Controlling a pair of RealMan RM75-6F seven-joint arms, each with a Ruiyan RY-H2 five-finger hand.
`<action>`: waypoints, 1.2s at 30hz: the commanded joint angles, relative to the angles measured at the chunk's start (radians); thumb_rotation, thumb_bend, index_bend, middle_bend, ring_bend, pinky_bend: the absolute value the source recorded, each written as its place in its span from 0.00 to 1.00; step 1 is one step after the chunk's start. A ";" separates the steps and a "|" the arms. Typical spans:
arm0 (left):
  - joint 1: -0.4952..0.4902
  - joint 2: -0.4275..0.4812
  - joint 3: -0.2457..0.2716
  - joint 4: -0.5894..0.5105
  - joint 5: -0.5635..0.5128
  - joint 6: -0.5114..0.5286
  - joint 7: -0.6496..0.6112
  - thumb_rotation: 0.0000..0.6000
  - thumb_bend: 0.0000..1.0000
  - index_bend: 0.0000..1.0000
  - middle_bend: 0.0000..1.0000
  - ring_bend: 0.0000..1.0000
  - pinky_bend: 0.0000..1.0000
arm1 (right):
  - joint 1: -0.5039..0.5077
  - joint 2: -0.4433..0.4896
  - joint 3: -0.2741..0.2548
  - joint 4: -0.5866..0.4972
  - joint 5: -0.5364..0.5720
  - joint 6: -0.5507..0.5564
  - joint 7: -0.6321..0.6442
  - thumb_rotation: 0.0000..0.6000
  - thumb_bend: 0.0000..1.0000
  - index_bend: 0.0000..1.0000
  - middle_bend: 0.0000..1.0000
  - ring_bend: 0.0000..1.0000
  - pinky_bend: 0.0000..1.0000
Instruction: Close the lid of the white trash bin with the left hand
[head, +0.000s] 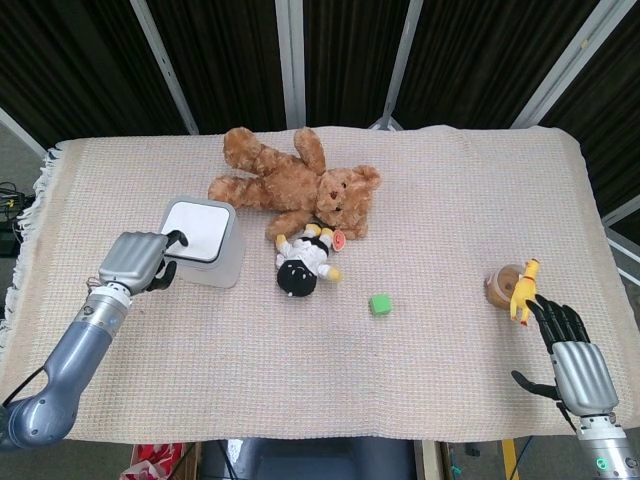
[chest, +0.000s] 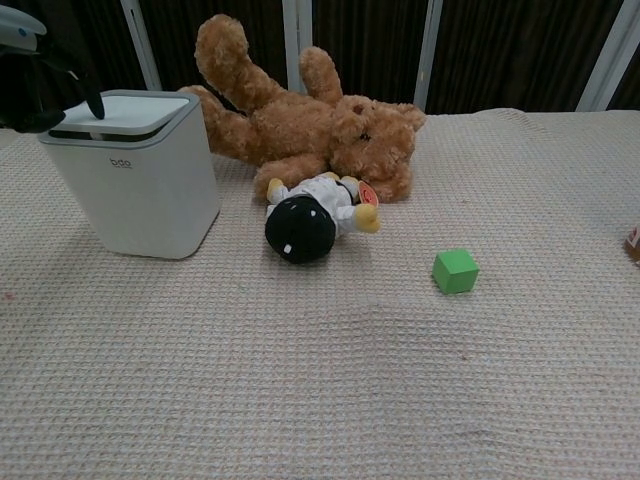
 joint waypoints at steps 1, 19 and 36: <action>-0.001 -0.007 0.009 0.005 0.002 -0.001 0.002 1.00 0.58 0.32 1.00 0.97 0.97 | 0.000 0.000 0.000 0.000 -0.002 0.001 0.000 1.00 0.19 0.00 0.00 0.00 0.00; -0.008 -0.014 0.036 0.007 0.001 0.023 0.005 1.00 0.58 0.30 1.00 0.97 0.97 | -0.003 0.001 -0.001 -0.002 -0.004 0.006 0.009 1.00 0.19 0.00 0.00 0.00 0.00; 0.419 -0.010 0.226 0.025 0.761 0.420 -0.179 1.00 0.20 0.00 0.03 0.08 0.25 | 0.000 -0.001 0.004 0.033 -0.009 0.011 -0.056 1.00 0.19 0.00 0.00 0.00 0.00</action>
